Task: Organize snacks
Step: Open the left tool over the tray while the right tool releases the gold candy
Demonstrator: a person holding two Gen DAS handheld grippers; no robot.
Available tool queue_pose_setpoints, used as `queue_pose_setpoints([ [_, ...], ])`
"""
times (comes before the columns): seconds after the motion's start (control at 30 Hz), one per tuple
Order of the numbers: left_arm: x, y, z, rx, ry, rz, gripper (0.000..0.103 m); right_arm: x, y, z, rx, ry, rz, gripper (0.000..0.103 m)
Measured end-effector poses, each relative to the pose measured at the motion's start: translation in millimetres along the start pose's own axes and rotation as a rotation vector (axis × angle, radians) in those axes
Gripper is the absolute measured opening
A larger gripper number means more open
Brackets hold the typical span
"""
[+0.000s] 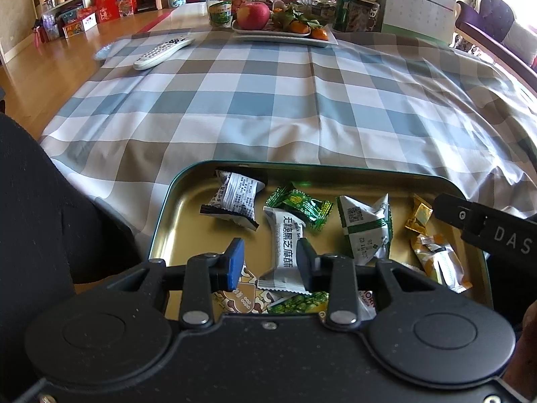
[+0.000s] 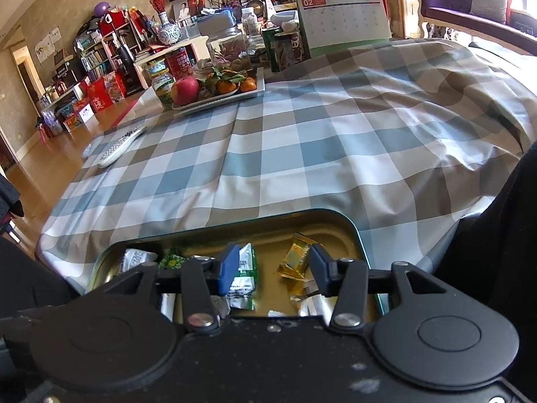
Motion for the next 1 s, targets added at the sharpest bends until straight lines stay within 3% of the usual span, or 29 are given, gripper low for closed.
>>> queue_pose_setpoints([
  [0.33,1,1,-1,-0.009,0.004,-0.001,0.045,-8,-4,6,0.039,-0.044,0.019,0.052],
  [1.0,1,1,-2,-0.012,0.005,0.0,0.045,-7,-8,11,0.067,-0.054,-0.001,0.053],
])
Point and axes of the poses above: each gripper's, at about its wrist camera, not at the fingertips, and z roughly the way its jaws point, x to its left, y to its top, the point moved 8 cm from there along z, roughly the way its jaws point, and after that the axes turned 3 degrees about y, right-handed, at the moved point
